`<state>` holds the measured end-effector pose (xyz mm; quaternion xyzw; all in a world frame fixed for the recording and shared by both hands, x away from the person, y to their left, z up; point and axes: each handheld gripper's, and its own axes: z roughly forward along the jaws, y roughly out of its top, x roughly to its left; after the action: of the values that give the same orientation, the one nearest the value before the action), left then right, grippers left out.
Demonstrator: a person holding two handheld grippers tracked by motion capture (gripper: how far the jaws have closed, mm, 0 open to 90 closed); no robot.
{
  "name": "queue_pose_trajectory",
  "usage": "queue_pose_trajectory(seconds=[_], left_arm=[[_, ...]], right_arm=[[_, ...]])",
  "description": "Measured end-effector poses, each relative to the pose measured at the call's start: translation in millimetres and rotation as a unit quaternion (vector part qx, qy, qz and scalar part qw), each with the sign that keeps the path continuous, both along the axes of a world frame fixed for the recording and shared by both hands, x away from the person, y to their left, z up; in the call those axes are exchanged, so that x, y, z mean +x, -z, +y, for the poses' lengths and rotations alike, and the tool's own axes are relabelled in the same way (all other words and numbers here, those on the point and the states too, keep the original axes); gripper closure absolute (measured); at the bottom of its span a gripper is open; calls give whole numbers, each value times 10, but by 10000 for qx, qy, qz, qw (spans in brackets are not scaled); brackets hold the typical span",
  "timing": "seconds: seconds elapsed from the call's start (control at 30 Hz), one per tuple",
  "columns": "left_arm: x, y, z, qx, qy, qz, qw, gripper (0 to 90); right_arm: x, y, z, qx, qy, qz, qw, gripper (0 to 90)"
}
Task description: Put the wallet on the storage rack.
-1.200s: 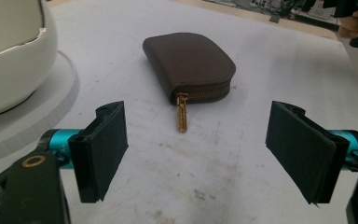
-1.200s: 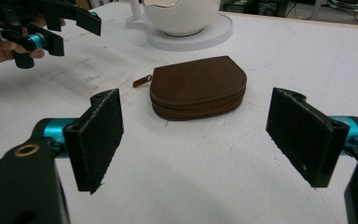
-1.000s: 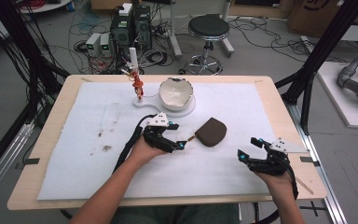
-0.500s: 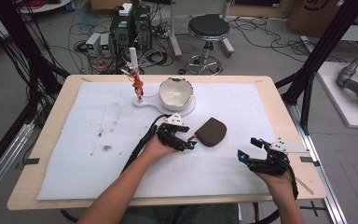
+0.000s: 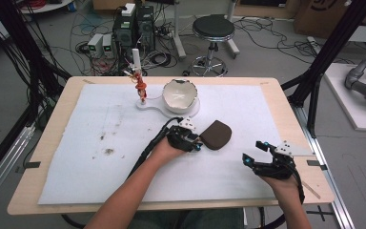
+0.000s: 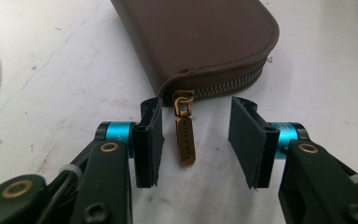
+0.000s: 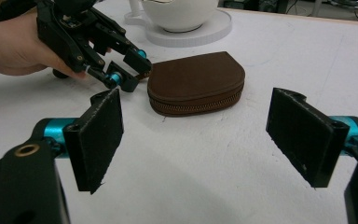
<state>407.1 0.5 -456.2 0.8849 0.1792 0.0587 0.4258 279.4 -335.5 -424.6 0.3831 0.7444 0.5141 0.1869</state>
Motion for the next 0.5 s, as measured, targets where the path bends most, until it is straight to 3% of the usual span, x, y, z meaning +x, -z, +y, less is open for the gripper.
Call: queue_pose_trajectory(seconds=[0.1, 0.13, 0.5], left_arm=[[4, 1, 4, -7, -58, -1, 10000, 629], [-2, -2, 1, 59, -57, -117, 9999, 648], [-79, 0, -32, 199, 115, -486, 9986, 800]], right_arm=[[0, -1, -2, -14, 6, -29, 10000, 190], [-1, 0, -2, -16, 4, -33, 10000, 190], [-4, 3, 0, -10, 19, -36, 10000, 190]])
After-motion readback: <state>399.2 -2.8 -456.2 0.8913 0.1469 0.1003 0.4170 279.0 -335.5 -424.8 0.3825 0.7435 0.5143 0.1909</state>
